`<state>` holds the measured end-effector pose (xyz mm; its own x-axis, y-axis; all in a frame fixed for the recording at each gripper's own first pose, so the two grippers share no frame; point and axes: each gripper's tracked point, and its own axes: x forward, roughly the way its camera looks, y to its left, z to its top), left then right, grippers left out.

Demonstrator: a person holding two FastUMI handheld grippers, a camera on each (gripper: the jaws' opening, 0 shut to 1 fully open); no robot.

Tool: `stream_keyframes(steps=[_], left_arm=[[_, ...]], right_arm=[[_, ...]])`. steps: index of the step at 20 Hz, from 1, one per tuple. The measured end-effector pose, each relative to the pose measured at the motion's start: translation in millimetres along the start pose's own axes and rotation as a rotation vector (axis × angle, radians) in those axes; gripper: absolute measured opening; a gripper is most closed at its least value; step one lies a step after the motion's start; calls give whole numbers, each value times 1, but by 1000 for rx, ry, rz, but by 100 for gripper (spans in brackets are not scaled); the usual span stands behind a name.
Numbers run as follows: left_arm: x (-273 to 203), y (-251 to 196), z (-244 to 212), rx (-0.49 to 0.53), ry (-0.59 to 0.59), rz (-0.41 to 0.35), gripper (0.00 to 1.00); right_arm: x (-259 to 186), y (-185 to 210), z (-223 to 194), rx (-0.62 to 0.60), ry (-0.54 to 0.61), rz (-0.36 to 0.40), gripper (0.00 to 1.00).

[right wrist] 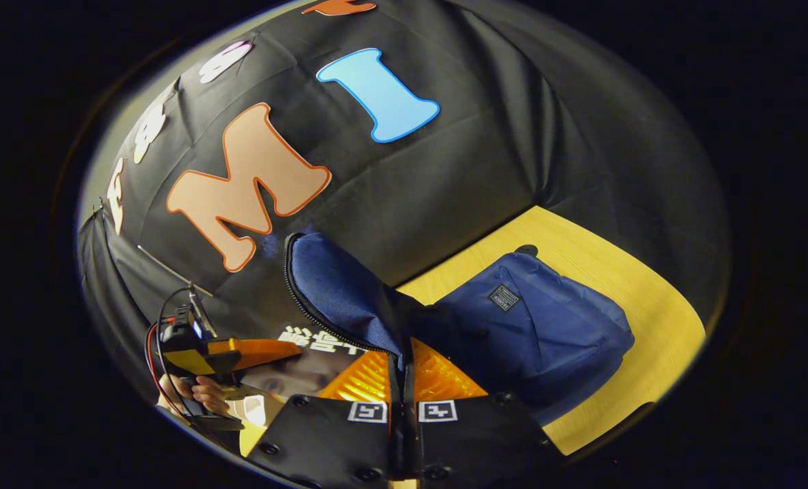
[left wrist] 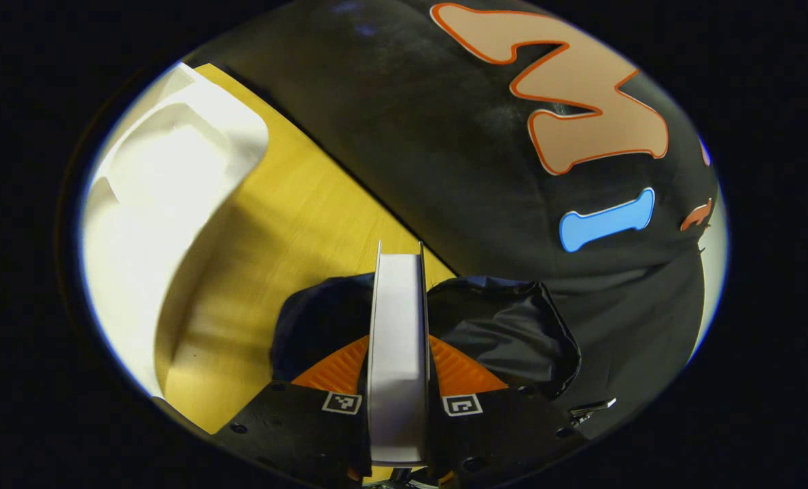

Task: Open the schoolbag, grab two books from the bookshelf and put them into the schoolbag.

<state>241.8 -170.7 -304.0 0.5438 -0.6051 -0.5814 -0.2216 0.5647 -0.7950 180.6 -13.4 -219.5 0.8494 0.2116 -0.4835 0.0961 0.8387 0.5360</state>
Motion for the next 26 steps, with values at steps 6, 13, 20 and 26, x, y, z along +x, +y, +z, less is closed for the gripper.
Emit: stream_keyframes(steps=[6, 13, 20, 26], left_arm=[[35, -3, -33, -37, 38, -30, 29], [66, -15, -63, -106, 45, -75, 29], [72, -15, -73, -132, 40, -72, 29], [72, -13, -75, -86, 55, -23, 33]], right_arm=[[-5, -1, 4, -6, -17, 11, 2], [-9, -1, 7, 3, -25, 24, 2], [-8, -3, 4, 2, -20, 28, 3], [-7, -3, 3, -7, -15, 34, 2]])
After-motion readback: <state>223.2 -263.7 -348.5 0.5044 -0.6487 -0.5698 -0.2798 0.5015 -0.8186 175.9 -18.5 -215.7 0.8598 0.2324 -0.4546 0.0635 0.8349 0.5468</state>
